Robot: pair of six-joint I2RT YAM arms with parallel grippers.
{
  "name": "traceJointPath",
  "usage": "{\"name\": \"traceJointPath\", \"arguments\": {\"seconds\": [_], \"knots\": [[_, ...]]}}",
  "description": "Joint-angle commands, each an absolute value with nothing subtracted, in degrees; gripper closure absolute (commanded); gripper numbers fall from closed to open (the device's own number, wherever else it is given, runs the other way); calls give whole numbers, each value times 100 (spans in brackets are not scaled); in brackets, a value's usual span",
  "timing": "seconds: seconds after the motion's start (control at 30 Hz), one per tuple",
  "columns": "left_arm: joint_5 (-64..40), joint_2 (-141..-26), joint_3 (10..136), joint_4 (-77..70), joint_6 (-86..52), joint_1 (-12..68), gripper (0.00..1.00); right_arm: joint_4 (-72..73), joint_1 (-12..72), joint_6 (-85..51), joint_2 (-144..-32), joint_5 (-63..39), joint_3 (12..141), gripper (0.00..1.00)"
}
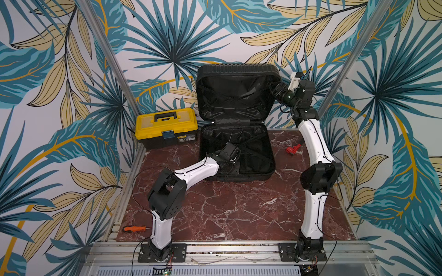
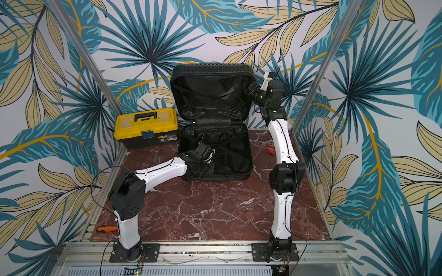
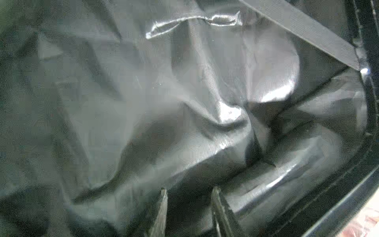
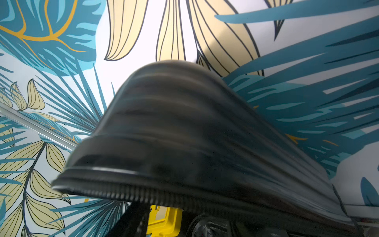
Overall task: Open the suitcase zippers
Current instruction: Adjust the suitcase at the center of the board.
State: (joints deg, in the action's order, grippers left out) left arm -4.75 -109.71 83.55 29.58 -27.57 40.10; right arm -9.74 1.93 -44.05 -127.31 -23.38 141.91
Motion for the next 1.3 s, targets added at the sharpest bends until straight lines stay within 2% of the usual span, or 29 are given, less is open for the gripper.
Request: {"name": "traceJointPath", "arguments": {"seconds": [0.0,0.13,0.23,0.33,0.47,0.63,0.67,0.7,0.77,0.8,0.83,0.97,1.1,1.17,1.27], "knots": [[-585,-10894,8007,3419,-2576,4131,65,-984,203,-4332,-12942,-2206,14552,42],[-543,-10830,7834,3419,-2599,4166,65,-749,208,-4481,-13027,-2188,14640,42],[-388,-10823,7864,3410,-2650,4166,59,-545,210,-4544,-13050,-2340,14643,42],[-307,-10917,8016,3407,-2672,4165,57,-492,233,-4449,-12965,-2598,14596,42],[-234,-10964,8224,3410,-2723,4116,56,-417,246,-3990,-12385,-2599,13827,40],[-69,-10399,8474,3409,-2492,4085,52,-610,247,-3348,-11522,-2313,12862,34],[-65,-10221,8540,3410,-2373,4070,49,-773,247,-3282,-11382,-2220,12760,32],[-40,-10032,8598,3425,-2257,4069,45,-874,246,-3231,-11229,-2179,12624,4],[11,-9635,8631,3428,-2099,4053,35,-980,247,-3151,-10895,-2099,12255,1],[158,-9434,8639,3432,-2064,4051,13,-1046,246,-3087,-10662,-2020,12014,1],[436,-9237,8624,3428,-2072,4027,0,-1121,259,-3017,-10442,-1850,11726,1],[938,-8386,8353,3413,-1967,3567,1,-1066,444,-2699,-9171,-501,9931,1],[2252,-7608,7640,2863,-1647,3023,1,-662,488,-2581,-7770,1111,7809,1],[2671,-7334,7038,2276,-1385,2571,1,-403,477,-2078,-7279,1758,6881,0],[1806,-7220,6337,1840,-1334,1364,1,307,475,-959,-6768,1815,5619,1]]}}
